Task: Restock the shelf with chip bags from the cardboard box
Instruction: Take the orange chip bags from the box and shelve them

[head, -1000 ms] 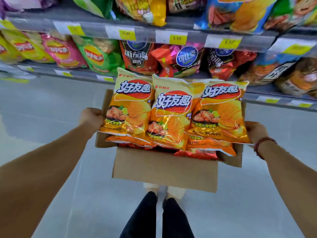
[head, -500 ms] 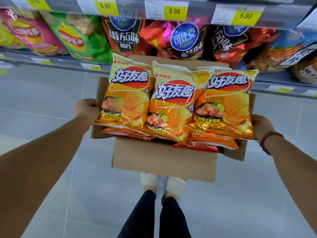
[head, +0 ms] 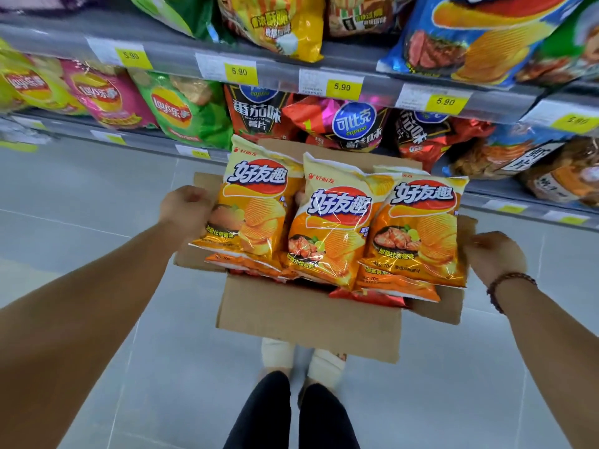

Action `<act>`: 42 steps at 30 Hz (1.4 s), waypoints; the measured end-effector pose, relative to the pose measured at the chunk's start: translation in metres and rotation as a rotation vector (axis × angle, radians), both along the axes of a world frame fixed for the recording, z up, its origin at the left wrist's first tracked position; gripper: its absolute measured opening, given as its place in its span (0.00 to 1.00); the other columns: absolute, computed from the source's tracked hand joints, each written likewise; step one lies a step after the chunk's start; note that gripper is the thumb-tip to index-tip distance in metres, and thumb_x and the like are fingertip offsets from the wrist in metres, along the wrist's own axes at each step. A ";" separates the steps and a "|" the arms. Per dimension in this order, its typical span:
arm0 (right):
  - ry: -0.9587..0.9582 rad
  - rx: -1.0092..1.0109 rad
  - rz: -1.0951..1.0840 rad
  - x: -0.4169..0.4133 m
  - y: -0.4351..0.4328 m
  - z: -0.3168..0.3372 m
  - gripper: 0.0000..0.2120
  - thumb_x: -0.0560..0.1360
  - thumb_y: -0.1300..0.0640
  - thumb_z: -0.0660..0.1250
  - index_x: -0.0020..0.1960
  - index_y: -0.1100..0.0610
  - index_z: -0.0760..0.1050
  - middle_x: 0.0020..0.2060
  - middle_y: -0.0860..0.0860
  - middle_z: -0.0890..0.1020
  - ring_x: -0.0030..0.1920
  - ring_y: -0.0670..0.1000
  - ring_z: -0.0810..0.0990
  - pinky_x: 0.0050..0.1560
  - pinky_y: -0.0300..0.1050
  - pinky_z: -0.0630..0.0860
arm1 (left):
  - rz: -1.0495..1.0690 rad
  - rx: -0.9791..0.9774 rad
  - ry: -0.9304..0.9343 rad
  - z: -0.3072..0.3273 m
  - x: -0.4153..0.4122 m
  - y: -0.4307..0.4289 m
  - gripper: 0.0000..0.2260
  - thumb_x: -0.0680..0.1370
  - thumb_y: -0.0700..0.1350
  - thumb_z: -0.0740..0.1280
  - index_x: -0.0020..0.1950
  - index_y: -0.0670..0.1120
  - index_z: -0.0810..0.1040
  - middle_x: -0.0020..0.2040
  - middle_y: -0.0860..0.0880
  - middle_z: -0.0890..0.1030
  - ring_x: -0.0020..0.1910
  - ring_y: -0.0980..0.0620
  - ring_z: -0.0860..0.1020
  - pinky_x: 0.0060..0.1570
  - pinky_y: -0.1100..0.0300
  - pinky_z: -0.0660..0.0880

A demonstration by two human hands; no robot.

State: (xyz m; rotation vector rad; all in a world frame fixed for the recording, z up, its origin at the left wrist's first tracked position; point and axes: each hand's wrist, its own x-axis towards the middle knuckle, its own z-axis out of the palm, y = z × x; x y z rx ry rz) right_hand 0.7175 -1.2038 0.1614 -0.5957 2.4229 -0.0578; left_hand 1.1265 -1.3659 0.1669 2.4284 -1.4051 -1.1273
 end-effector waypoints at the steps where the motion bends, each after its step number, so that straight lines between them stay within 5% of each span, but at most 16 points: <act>1: 0.019 -0.041 -0.020 0.005 -0.004 0.008 0.15 0.76 0.56 0.61 0.57 0.63 0.77 0.56 0.63 0.80 0.55 0.64 0.77 0.49 0.50 0.71 | -0.005 -0.003 0.014 0.003 0.000 -0.001 0.14 0.79 0.45 0.64 0.63 0.45 0.78 0.55 0.45 0.81 0.37 0.54 0.77 0.18 0.77 0.66; 5: 0.044 -0.184 -0.057 0.024 -0.018 0.037 0.14 0.78 0.56 0.62 0.59 0.61 0.76 0.59 0.61 0.80 0.60 0.63 0.76 0.58 0.50 0.72 | 0.007 -0.008 0.049 0.021 -0.002 -0.002 0.14 0.79 0.42 0.63 0.64 0.44 0.78 0.55 0.47 0.79 0.38 0.52 0.74 0.21 0.77 0.67; 9: -0.023 -0.293 -0.091 0.046 -0.030 0.057 0.12 0.76 0.56 0.63 0.57 0.60 0.77 0.54 0.58 0.82 0.54 0.60 0.78 0.53 0.47 0.72 | 0.048 -0.028 0.078 0.041 -0.008 -0.004 0.12 0.78 0.41 0.64 0.59 0.42 0.81 0.53 0.46 0.81 0.40 0.50 0.75 0.25 0.74 0.69; 11: -0.061 -0.318 -0.063 0.058 -0.032 0.061 0.12 0.76 0.56 0.65 0.57 0.60 0.76 0.53 0.57 0.81 0.51 0.58 0.78 0.49 0.45 0.71 | 0.017 -0.034 0.078 0.049 -0.013 -0.004 0.12 0.78 0.41 0.63 0.58 0.42 0.81 0.54 0.45 0.82 0.47 0.47 0.77 0.39 0.67 0.72; 16: -0.057 -0.257 -0.156 0.065 -0.027 0.053 0.29 0.71 0.51 0.72 0.68 0.58 0.68 0.67 0.59 0.70 0.66 0.60 0.71 0.63 0.54 0.70 | -0.065 -0.039 0.220 0.048 -0.057 0.015 0.05 0.75 0.46 0.67 0.46 0.53 0.82 0.50 0.49 0.83 0.51 0.47 0.80 0.52 0.60 0.75; 18: -0.115 -0.171 -0.239 0.061 -0.022 0.046 0.36 0.68 0.47 0.74 0.70 0.57 0.64 0.69 0.59 0.67 0.68 0.61 0.68 0.65 0.56 0.68 | -0.134 0.003 0.270 0.039 -0.085 0.029 0.07 0.74 0.50 0.70 0.50 0.51 0.82 0.50 0.51 0.82 0.54 0.49 0.79 0.57 0.58 0.74; 21: -0.246 -0.138 -0.267 0.055 -0.018 0.029 0.41 0.65 0.46 0.77 0.71 0.57 0.62 0.68 0.57 0.71 0.67 0.60 0.71 0.65 0.55 0.69 | -0.249 0.099 0.333 0.019 -0.122 0.045 0.17 0.73 0.51 0.72 0.60 0.46 0.79 0.55 0.55 0.79 0.54 0.55 0.77 0.52 0.63 0.70; 24: -0.301 -0.136 -0.209 0.051 -0.018 0.017 0.36 0.65 0.47 0.77 0.67 0.58 0.67 0.62 0.56 0.77 0.63 0.58 0.75 0.61 0.51 0.71 | -0.291 0.152 0.336 0.001 -0.140 0.048 0.29 0.69 0.55 0.75 0.68 0.49 0.74 0.53 0.55 0.80 0.53 0.54 0.77 0.51 0.64 0.70; 31: -0.447 -0.060 -0.206 0.038 -0.005 0.006 0.30 0.65 0.44 0.76 0.62 0.56 0.75 0.55 0.54 0.80 0.55 0.54 0.76 0.54 0.43 0.69 | -0.212 0.336 0.216 -0.029 -0.147 0.051 0.46 0.61 0.57 0.79 0.73 0.45 0.63 0.68 0.47 0.74 0.67 0.45 0.72 0.66 0.52 0.71; 42: -0.401 -0.211 -0.234 0.049 0.014 0.018 0.31 0.59 0.43 0.80 0.57 0.55 0.75 0.50 0.50 0.81 0.49 0.51 0.77 0.50 0.43 0.72 | -0.243 0.157 0.200 -0.002 -0.149 0.071 0.33 0.62 0.52 0.80 0.62 0.46 0.72 0.58 0.49 0.81 0.58 0.48 0.78 0.52 0.58 0.74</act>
